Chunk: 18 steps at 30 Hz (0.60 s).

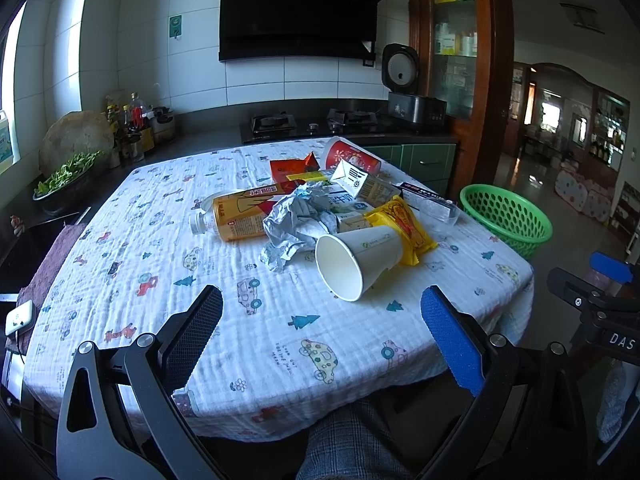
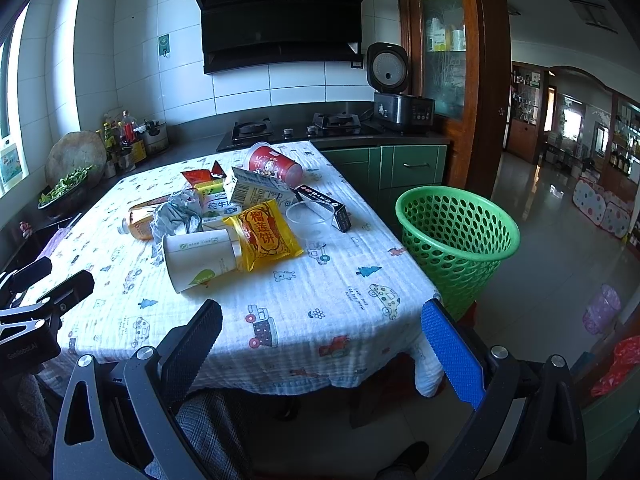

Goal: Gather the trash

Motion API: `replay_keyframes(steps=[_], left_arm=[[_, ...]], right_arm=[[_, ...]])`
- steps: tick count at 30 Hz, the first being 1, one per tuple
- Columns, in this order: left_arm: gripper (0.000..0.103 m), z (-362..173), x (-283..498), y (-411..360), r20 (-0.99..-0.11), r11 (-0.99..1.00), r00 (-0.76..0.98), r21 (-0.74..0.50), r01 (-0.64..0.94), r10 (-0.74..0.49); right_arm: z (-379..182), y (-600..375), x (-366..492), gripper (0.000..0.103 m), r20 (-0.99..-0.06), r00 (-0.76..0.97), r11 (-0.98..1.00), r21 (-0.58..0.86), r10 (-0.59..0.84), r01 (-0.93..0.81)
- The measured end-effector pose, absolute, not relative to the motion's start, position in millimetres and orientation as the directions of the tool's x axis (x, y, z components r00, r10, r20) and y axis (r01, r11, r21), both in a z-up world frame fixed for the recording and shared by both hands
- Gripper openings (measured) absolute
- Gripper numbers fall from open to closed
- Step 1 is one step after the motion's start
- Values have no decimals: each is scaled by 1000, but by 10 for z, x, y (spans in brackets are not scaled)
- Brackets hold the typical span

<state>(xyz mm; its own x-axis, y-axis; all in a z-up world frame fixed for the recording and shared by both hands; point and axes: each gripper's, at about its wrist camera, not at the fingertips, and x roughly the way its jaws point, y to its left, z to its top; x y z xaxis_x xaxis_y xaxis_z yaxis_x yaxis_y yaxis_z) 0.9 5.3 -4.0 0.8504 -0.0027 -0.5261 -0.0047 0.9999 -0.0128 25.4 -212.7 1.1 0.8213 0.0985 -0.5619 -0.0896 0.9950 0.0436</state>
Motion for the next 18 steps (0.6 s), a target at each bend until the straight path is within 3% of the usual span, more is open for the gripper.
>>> replay_keyframes(steps=[18], left_arm=[[98, -33, 22, 54, -525, 1000, 851, -12, -2, -5]], right_arm=[[-23, -2127, 282, 97, -565, 820, 995, 38, 95, -89]])
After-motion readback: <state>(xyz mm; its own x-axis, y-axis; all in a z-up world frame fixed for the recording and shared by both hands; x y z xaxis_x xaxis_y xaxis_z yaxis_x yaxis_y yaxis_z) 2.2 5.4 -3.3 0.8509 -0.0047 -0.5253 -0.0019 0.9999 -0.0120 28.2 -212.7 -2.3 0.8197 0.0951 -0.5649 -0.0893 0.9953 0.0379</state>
